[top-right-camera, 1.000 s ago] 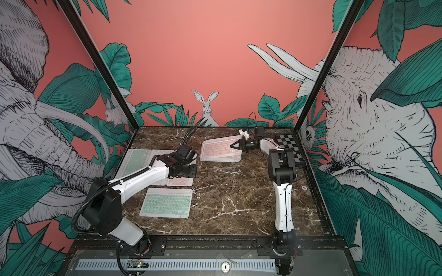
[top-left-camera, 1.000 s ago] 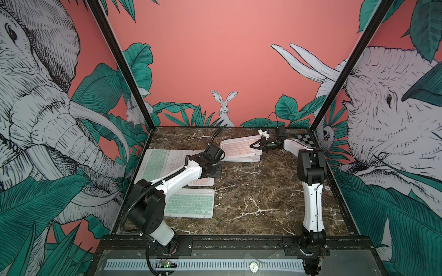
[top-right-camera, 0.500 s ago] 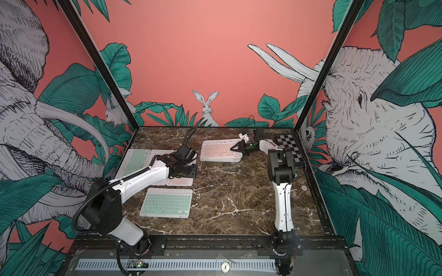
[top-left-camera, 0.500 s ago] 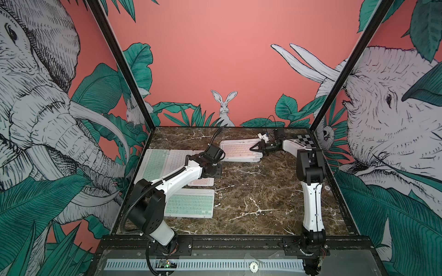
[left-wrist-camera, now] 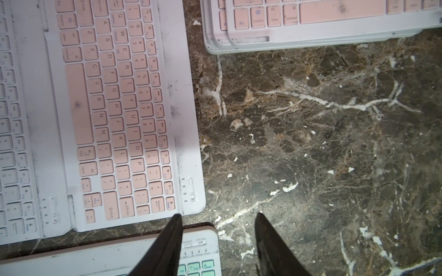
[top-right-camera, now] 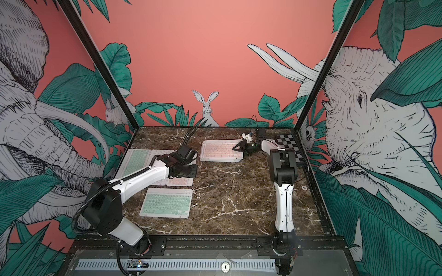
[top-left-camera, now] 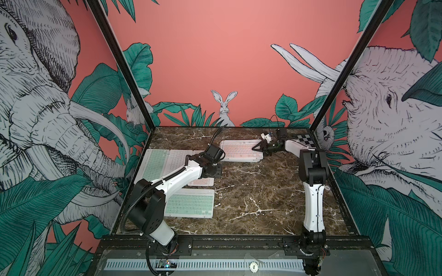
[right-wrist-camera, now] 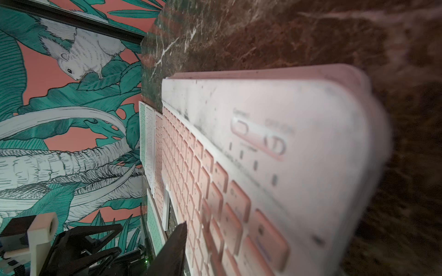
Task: Stack the numeric keypads
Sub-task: Place the numeric keypad at the numeric keypad.
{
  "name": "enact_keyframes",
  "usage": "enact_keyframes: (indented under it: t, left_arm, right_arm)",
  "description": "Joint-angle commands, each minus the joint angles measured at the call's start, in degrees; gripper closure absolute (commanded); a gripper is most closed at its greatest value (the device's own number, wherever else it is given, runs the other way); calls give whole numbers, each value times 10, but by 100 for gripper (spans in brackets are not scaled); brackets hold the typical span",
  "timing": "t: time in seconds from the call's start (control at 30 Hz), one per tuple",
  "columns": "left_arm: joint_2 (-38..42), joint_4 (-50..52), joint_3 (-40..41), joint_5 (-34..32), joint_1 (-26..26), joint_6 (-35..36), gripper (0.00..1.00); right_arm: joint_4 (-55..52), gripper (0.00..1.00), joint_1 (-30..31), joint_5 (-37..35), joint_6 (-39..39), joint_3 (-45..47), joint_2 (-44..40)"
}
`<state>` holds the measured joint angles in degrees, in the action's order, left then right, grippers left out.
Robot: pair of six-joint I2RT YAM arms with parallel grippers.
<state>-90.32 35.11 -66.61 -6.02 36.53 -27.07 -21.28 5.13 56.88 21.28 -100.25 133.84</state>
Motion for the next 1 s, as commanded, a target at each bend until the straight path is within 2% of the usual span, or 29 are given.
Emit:
enact_keyframes:
  t: [0.0, 0.6, 0.97]
  left_arm:
    - [8, -6, -1, 3, -4, -7, 49]
    - [14, -22, 17, 6, -4, -5, 49]
    - [14, -33, 28, 9, -4, 0, 49]
  right_arm:
    - [2, 54, -4, -58, -6, 14, -25]
    - [-13, 47, -4, -137, -10, 34, -70]
    - [-6, 47, 7, -130, 9, 26, -68]
